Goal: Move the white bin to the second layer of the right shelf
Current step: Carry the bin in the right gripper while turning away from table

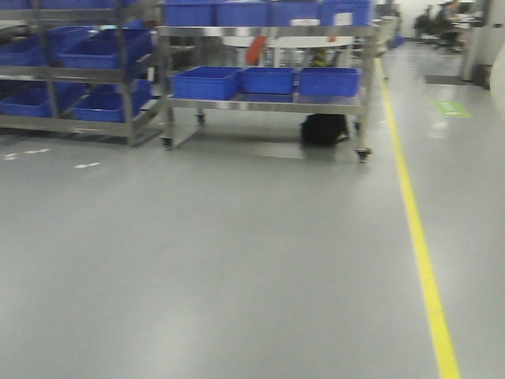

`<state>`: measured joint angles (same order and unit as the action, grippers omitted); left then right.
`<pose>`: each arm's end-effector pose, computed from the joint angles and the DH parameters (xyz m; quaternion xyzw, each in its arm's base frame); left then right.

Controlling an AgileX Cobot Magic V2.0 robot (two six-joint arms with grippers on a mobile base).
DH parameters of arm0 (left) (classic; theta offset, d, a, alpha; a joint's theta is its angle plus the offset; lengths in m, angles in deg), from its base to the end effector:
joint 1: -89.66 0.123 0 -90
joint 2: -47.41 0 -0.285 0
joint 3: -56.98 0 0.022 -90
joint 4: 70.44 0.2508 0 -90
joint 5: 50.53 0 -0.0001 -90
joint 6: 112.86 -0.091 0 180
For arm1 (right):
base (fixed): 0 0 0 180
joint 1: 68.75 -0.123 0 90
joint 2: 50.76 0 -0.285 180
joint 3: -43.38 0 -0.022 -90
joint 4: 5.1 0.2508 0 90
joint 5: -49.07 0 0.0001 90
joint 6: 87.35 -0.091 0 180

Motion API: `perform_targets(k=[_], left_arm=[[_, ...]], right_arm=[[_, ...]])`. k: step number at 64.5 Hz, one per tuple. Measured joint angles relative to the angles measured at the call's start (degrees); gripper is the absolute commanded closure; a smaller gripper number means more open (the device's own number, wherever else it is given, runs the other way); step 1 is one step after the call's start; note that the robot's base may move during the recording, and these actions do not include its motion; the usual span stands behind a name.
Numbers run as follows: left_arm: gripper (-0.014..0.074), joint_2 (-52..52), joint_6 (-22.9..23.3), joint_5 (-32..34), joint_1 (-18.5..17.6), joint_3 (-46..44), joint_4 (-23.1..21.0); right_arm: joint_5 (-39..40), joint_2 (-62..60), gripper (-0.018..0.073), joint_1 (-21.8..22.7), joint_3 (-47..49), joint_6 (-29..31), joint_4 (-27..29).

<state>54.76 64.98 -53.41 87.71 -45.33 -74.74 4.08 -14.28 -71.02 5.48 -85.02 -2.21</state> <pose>0.0562 -0.0023 0.2063 0.0002 0.6941 -0.0270 0.7194 0.0855 0.0066 0.3365 -0.0282 0.8626 0.0241 0.5046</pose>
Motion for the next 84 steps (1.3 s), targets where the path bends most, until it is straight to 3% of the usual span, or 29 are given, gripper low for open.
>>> perform_targets(k=[84], left_arm=[[0.0512,0.0,0.0,0.0,0.0,0.0,0.0]], right_arm=[[0.0,0.0,0.0505,0.0,0.0,0.0,0.0]])
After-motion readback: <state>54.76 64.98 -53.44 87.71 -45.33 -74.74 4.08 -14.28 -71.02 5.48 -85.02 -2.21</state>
